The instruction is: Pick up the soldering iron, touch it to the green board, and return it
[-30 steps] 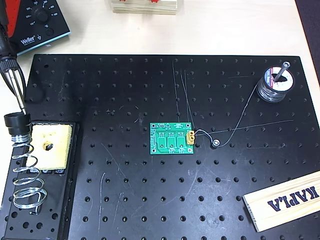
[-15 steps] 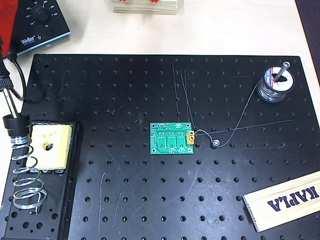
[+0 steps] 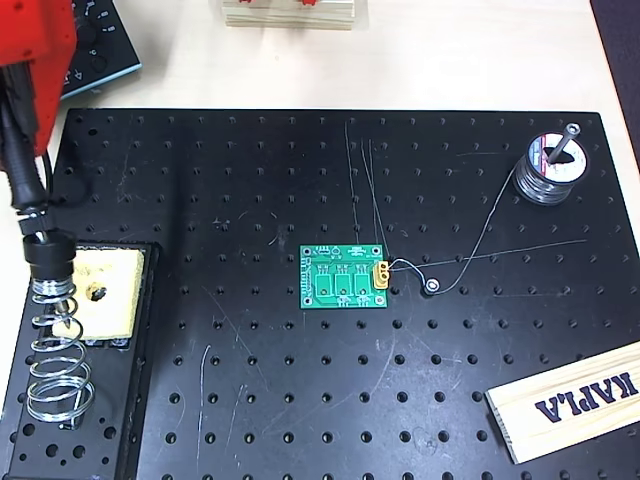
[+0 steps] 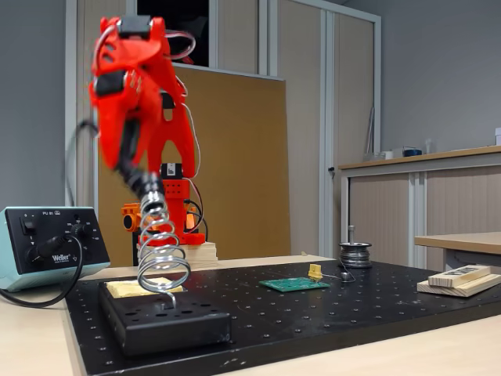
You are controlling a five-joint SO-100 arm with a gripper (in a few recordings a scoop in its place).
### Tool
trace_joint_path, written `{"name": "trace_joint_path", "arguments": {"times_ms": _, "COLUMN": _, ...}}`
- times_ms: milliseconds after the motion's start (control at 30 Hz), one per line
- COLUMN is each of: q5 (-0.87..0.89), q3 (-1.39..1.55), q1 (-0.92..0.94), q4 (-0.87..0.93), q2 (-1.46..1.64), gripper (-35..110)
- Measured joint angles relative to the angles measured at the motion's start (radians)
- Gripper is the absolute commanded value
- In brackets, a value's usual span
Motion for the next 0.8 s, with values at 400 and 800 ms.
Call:
{"name": "trace_joint_path", "arguments": {"times_ms": 400, "q5": 0.032, "q3": -0.037, "q1": -0.029, "q4": -0.018, "q2": -0.061, "gripper": 1}}
{"name": "trace_joint_path", "arguments": {"times_ms": 800, "q5": -0.063, "q3": 0.232, "q1": -0.035, "q4": -0.052, "q2": 0.043, "gripper": 15}}
